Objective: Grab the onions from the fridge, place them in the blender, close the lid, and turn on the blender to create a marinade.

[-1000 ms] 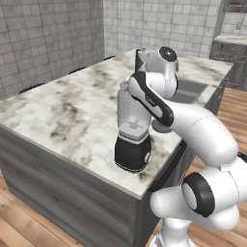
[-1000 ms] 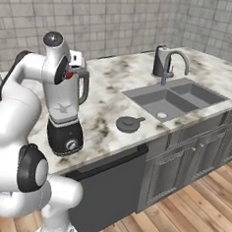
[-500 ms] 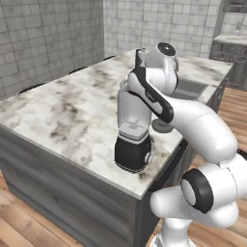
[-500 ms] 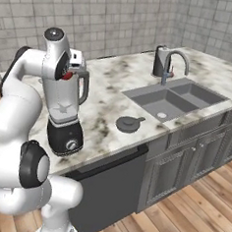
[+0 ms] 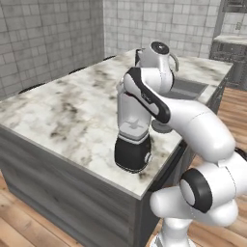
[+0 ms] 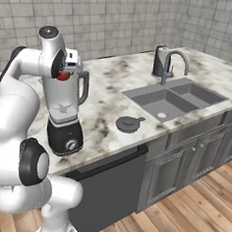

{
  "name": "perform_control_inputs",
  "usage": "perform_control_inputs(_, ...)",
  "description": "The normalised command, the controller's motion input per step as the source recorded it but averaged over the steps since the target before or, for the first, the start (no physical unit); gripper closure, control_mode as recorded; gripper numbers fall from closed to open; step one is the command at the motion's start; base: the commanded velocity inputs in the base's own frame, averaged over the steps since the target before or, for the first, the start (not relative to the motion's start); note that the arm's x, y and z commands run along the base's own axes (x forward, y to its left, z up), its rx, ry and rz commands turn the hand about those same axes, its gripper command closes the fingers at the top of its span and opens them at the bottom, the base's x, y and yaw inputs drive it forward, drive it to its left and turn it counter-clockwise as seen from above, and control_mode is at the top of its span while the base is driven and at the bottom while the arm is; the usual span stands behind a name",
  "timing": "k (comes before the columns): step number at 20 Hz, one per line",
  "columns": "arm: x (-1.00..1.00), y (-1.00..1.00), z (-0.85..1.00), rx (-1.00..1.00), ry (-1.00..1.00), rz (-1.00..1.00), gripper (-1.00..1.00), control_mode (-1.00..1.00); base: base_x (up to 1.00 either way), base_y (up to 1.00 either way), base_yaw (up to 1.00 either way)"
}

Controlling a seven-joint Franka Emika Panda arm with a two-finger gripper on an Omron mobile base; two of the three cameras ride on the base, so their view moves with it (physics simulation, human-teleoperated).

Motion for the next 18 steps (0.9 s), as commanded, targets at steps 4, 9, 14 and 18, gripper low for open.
perform_control_inputs(4, -0.31, 0.06, -0.19, -0.03, 0.0, 0.0, -1.0, -1.0, 0.0, 0.0, 0.0)
perform_control_inputs(9, -0.2, 0.0, -0.05, -0.01, 0.0, 0.0, -1.0, -1.0, 0.0, 0.0, 0.0)
perform_control_inputs(14, 0.08, -0.01, 0.03, 0.0, 0.0, 0.0, -1.0, -1.0, 0.0, 0.0, 0.0)
perform_control_inputs(18, -0.31, -0.24, 0.27, 0.0, 0.0, 0.0, -1.0, -1.0, 0.0, 0.0, 0.0)
